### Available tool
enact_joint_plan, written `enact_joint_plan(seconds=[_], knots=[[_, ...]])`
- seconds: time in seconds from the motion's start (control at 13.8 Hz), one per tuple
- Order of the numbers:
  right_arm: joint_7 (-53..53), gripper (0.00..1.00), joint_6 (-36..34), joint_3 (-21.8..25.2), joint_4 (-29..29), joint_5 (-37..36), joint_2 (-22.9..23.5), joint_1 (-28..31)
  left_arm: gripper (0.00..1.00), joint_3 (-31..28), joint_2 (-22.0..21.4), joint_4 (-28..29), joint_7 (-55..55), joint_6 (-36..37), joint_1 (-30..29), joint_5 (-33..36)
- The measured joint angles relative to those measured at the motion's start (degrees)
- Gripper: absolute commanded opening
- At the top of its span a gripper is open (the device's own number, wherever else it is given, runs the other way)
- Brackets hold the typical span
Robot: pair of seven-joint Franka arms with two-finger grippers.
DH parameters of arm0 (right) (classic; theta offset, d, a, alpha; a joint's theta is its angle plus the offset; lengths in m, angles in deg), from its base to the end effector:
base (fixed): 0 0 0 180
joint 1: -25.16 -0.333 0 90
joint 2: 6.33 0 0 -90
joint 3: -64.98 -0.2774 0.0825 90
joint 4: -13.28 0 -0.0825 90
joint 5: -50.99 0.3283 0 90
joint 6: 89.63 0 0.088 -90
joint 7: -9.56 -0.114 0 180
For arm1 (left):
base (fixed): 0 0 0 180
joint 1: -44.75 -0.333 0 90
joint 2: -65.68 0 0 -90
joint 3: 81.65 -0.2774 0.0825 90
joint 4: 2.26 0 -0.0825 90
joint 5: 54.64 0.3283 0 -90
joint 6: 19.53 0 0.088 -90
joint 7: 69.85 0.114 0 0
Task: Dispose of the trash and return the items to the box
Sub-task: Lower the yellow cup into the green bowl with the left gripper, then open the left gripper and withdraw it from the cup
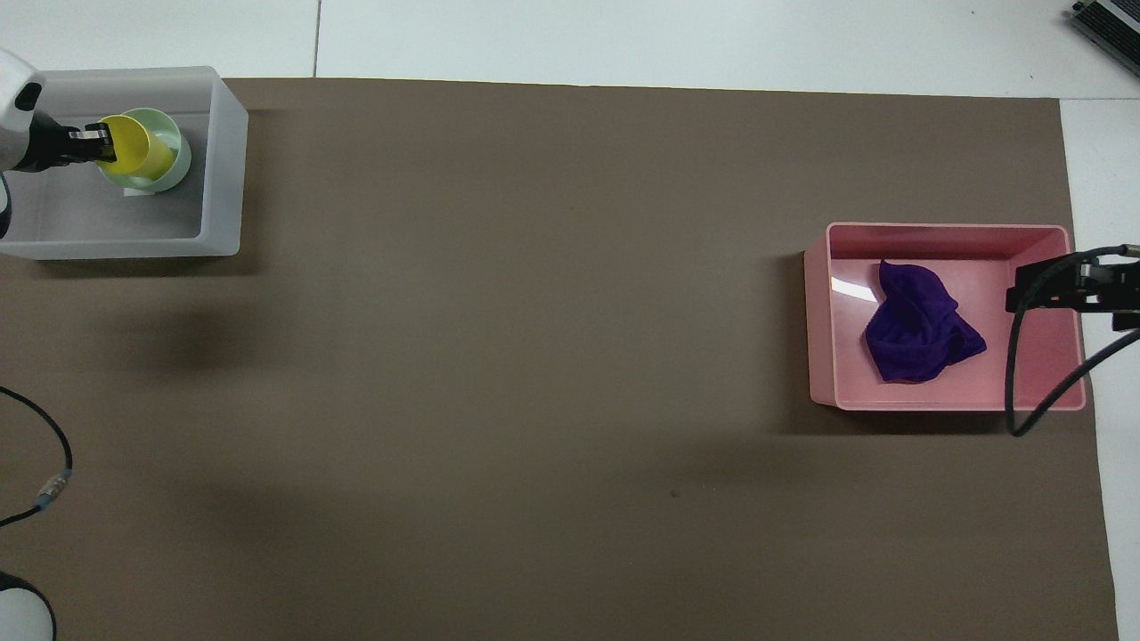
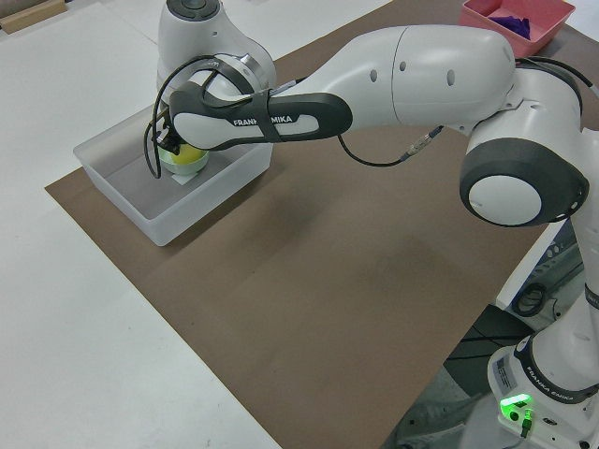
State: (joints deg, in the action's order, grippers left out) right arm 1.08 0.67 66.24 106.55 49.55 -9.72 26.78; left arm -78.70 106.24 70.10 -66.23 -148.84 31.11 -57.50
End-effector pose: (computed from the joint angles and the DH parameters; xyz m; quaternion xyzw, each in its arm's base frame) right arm 0.4821 -0.0274 0.5847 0.9950 -0.0989 0.0042 0.0117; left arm 0.6806 0.1363 0.3542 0.9856 0.0823 0.1463 0.0190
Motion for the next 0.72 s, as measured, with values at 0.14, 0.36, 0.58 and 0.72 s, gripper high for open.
enact_joint_plan(seconds=[0.14, 0.36, 0.58, 0.72], knots=[[0.00, 1.00, 0.00, 0.00, 0.00, 0.00, 0.00, 0.00, 1.00, 0.24, -1.10, 0.12, 0.02, 0.48, 0.01, -0.01], [0.00, 1.00, 0.00, 0.00, 0.00, 0.00, -0.01, 0.00, 1.00, 0.72, -6.68, 4.17, 0.79, 1.28, 0.86, 0.00], [0.00, 1.00, 0.00, 0.00, 0.00, 0.00, -0.01, 0.00, 1.00, 0.93, -18.14, 15.64, 4.09, 2.35, 3.40, 0.00], [0.00, 1.00, 0.00, 0.00, 0.00, 0.00, -0.01, 0.00, 1.00, 1.02, -25.37, 22.15, 4.43, 5.47, 5.80, 0.00]])
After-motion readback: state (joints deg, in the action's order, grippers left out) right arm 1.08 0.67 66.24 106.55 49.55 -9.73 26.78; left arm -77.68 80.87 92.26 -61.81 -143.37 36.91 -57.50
